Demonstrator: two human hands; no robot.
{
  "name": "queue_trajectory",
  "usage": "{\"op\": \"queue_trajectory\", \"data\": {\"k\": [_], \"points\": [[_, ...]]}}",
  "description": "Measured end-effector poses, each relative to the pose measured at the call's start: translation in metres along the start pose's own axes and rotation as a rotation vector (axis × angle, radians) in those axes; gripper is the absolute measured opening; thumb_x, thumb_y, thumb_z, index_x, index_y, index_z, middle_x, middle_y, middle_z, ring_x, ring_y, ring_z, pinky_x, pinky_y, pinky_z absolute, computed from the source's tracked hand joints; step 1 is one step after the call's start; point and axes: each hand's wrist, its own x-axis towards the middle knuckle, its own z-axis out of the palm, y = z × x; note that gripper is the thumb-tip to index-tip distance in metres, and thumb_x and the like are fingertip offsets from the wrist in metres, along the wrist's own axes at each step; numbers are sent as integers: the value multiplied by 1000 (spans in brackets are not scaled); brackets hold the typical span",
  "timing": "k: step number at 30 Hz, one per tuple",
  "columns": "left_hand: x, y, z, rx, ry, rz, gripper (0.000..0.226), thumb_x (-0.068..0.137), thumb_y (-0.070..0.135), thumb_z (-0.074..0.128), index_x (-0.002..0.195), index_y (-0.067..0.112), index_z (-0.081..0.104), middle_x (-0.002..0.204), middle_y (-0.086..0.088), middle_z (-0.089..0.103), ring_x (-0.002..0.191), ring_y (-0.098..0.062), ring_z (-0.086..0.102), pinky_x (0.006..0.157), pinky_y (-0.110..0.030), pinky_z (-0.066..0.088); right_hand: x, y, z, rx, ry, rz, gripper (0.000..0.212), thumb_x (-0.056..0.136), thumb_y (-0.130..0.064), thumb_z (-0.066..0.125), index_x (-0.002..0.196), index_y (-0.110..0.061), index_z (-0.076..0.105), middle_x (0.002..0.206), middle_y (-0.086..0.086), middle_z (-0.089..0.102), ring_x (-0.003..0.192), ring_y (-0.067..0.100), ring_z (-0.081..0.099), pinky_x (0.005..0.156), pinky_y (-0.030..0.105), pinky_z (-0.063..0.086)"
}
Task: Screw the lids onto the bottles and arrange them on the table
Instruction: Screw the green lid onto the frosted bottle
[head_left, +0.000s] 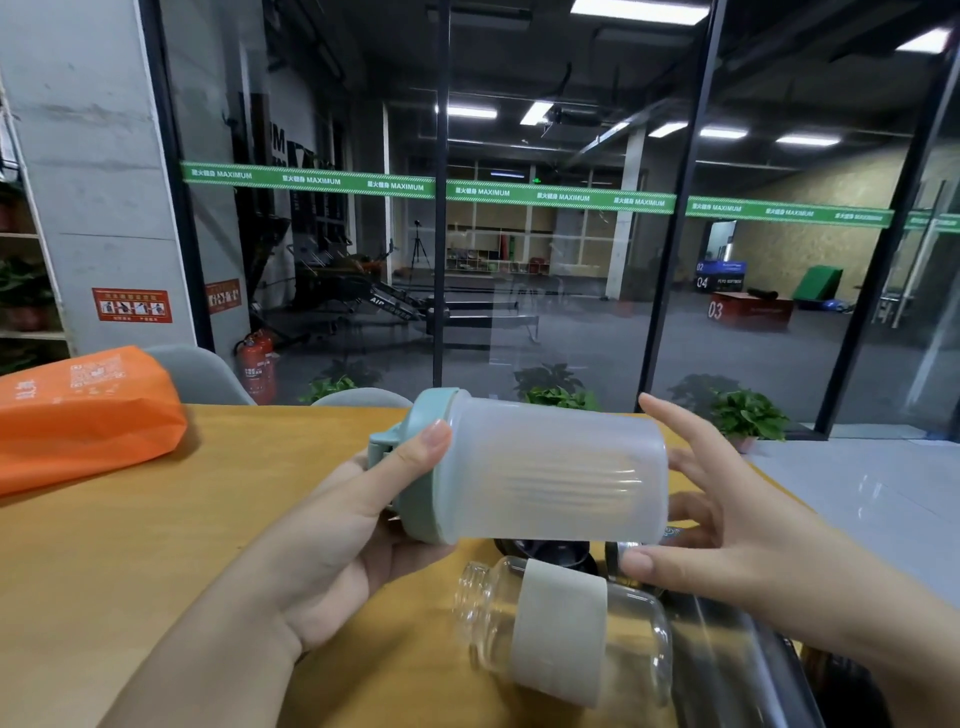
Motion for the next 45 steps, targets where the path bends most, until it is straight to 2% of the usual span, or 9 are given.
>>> {"op": "queue_trajectory", "data": {"k": [4,7,15,22,28,32,34,36,45], "points": [[0,-1,0,-14,-12,-10,63,50,40,86,105,14,71,100,-9,71,85,-23,68,64,-36,61,1,2,-1,44,42,-121,87,67,-14,85,119,-64,36,125,-30,52,102,14,65,87,41,55],[0,-1,-2,-24,-21,-11,52,47,44,87,91,17,77,100,-9,73,85,-23,69,65,-38,61,1,1,-3,28,58,-154,82,71,1,79,114,-60,43,124,-27,54,98,18,67,81,42,56],[1,-2,-5,2,-26,7,64,55,41,80,112,14,68,100,-7,73,81,-19,71,63,-34,60,-1,-1,-4,-5,41,-29,78,48,-63,77,119,-53,46,104,-11,68,66,19,69,70,43,55],[2,-3,-4,19,-90,18,76,45,40,79,115,13,65,97,-8,74,79,-17,70,59,-29,58,-1,-1,-4,-92,32,99,72,51,-76,45,103,-29,60,62,-7,68,59,19,68,63,40,46],[3,-5,-6,18,-124,32,76,33,40,93,103,19,72,104,-9,74,86,-20,70,73,-38,61,-3,0,-3,-52,-47,184,80,55,-83,33,91,-21,70,77,4,74,59,20,65,60,32,44],[1,-3,-5,4,-112,25,65,45,38,90,104,17,71,101,-9,74,84,-21,70,71,-38,61,-3,-4,-2,-5,13,190,51,69,-77,33,76,-36,63,65,-15,71,52,4,62,64,24,49],[1,-3,-4,-13,-80,13,61,54,35,80,109,14,67,96,-9,74,82,-21,70,70,-39,61,-3,-5,-1,2,9,122,53,64,-78,41,100,-42,53,83,-29,69,68,-5,65,75,24,53],[0,-3,-3,-25,-63,6,68,49,37,79,111,13,66,94,-10,74,80,-22,70,62,-36,61,-1,0,-1,-9,-21,29,86,51,-81,65,127,-51,37,121,-29,58,97,2,66,87,36,53],[2,-5,-3,25,-47,10,74,46,45,79,113,16,68,105,-11,70,81,-22,69,66,-38,61,2,7,-4,-33,70,-144,72,65,-18,85,111,-55,43,121,-23,55,108,7,62,94,39,50]]}}
